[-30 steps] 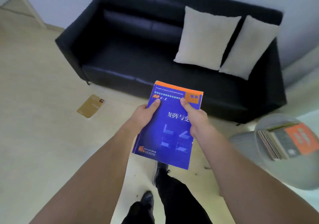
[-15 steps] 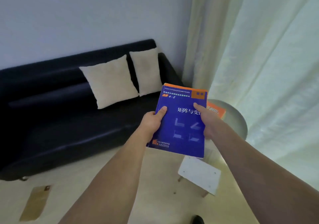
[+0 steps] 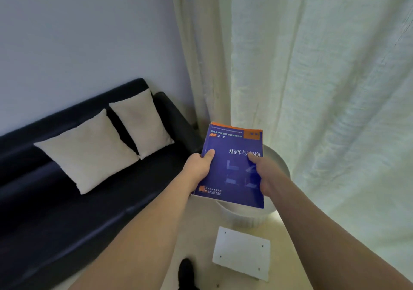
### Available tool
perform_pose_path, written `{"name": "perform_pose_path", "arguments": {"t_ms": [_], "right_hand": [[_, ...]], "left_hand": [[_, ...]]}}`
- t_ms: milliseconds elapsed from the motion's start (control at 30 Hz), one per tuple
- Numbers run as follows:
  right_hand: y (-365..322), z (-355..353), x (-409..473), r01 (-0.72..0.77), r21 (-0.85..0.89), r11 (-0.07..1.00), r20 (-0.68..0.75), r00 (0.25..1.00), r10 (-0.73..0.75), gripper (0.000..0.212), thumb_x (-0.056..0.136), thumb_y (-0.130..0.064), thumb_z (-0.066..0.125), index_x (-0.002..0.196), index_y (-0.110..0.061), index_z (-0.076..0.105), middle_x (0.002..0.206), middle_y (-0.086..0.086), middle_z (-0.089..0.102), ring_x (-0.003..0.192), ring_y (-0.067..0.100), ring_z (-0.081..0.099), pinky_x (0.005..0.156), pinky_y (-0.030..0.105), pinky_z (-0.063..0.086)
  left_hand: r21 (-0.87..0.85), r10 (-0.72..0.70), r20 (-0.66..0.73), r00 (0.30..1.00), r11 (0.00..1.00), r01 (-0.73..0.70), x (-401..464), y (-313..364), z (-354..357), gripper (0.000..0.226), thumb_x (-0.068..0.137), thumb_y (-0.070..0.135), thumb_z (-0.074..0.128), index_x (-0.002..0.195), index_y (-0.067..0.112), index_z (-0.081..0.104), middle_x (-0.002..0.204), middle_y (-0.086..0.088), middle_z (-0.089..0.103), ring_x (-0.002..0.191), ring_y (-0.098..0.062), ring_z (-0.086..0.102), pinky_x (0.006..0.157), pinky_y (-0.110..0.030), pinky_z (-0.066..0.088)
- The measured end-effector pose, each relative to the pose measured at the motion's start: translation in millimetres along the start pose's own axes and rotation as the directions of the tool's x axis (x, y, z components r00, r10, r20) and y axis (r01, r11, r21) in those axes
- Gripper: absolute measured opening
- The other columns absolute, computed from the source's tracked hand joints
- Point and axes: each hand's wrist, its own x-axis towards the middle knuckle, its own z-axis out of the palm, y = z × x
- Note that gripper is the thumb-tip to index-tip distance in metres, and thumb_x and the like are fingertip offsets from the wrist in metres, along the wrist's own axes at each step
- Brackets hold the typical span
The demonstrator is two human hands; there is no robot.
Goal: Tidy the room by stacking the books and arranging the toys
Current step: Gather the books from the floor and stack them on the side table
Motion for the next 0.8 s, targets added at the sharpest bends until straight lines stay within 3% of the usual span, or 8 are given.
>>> {"name": "perform_pose_path", "arguments": {"t_ms": [100, 233, 333, 500, 567, 633, 700, 800], "right_hand": [[-15, 14, 35, -0.023, -0.001, 1.000, -0.025, 0.999, 0.023, 0.030, 0.095, -0.032, 0.059, 0.118, -0.012, 0.061, 0.115, 0.018, 0.069, 0.101, 0.036, 0.068, 0.075, 0.049, 0.057], [-33, 46, 83, -0.037, 0.002, 0.999, -0.068, 0.997, 0.038, 0.017, 0.093, -0.031, 0.059, 0.098, -0.015, 0.062, 0.088, 0.011, 0.066, 0.081, 0.030, 0.067, 0.055, 0.036, 0.054], [-32, 70, 116, -0.100, 0.000, 0.995, -0.099, 0.990, 0.099, 0.020, 0.087, -0.026, 0.060, 0.100, -0.012, 0.064, 0.095, 0.016, 0.068, 0.081, 0.034, 0.067, 0.057, 0.039, 0.056], [-3, 95, 180, -0.180, -0.043, 0.983, -0.149, 0.974, 0.172, 0.010, 0.093, -0.013, 0.054, 0.091, -0.005, 0.059, 0.085, 0.016, 0.063, 0.067, 0.032, 0.060, 0.060, 0.037, 0.052], [21, 96, 198, -0.236, -0.068, 0.969, -0.195, 0.956, 0.219, 0.011, 0.094, -0.015, 0.056, 0.096, -0.005, 0.059, 0.093, 0.015, 0.067, 0.079, 0.034, 0.065, 0.073, 0.043, 0.056], [60, 86, 219, -0.321, -0.080, 0.944, -0.258, 0.921, 0.292, 0.023, 0.093, -0.019, 0.060, 0.112, -0.005, 0.057, 0.103, 0.016, 0.068, 0.089, 0.036, 0.067, 0.083, 0.047, 0.056], [92, 74, 231, -0.369, -0.082, 0.926, -0.289, 0.898, 0.332, 0.040, 0.093, -0.017, 0.059, 0.130, -0.006, 0.048, 0.105, 0.015, 0.067, 0.083, 0.031, 0.065, 0.067, 0.040, 0.056], [117, 63, 241, -0.358, -0.121, 0.926, -0.328, 0.895, 0.303, 0.033, 0.095, -0.007, 0.050, 0.128, -0.006, 0.050, 0.091, 0.009, 0.062, 0.071, 0.022, 0.060, 0.053, 0.029, 0.050]], "left_hand": [[0.034, 0.022, 0.027, 0.999, 0.999, -0.023, 39, 23, -10, 0.048, 0.100, 0.056, 0.048, 0.124, 0.015, 0.052, 0.107, -0.004, 0.071, 0.090, -0.020, 0.072, 0.068, -0.031, 0.052], [0.067, 0.057, 0.043, 0.997, 0.996, -0.060, 99, 42, -31, 0.045, 0.099, 0.055, 0.049, 0.123, 0.017, 0.050, 0.106, -0.002, 0.070, 0.087, -0.017, 0.071, 0.066, -0.029, 0.051], [0.123, 0.051, 0.062, 0.997, 0.991, -0.058, 147, 42, -48, 0.050, 0.097, 0.058, 0.050, 0.125, 0.016, 0.052, 0.107, -0.002, 0.069, 0.089, -0.018, 0.071, 0.078, -0.035, 0.056], [0.179, -0.074, 0.071, 0.995, 0.982, 0.060, 221, 22, -57, 0.050, 0.098, 0.059, 0.048, 0.127, 0.018, 0.048, 0.112, -0.003, 0.065, 0.094, -0.019, 0.068, 0.078, -0.036, 0.055], [0.189, -0.175, 0.065, 0.982, 0.969, 0.160, 236, -4, -53, 0.050, 0.098, 0.058, 0.047, 0.126, 0.018, 0.048, 0.112, -0.004, 0.065, 0.095, -0.021, 0.068, 0.082, -0.039, 0.056], [0.222, -0.260, 0.069, 0.963, 0.945, 0.240, 249, -46, -39, 0.047, 0.099, 0.058, 0.047, 0.123, 0.017, 0.049, 0.110, -0.003, 0.066, 0.092, -0.019, 0.068, 0.072, -0.034, 0.055], [0.225, -0.290, 0.081, 0.954, 0.937, 0.266, 252, -82, -25, 0.037, 0.100, 0.055, 0.047, 0.112, 0.021, 0.052, 0.104, -0.001, 0.068, 0.087, -0.016, 0.070, 0.067, -0.030, 0.054], [0.244, -0.275, 0.095, 0.957, 0.938, 0.245, 264, -119, -4, 0.035, 0.097, 0.057, 0.048, 0.105, 0.023, 0.054, 0.101, -0.001, 0.071, 0.083, -0.017, 0.072, 0.078, -0.037, 0.061]]}}
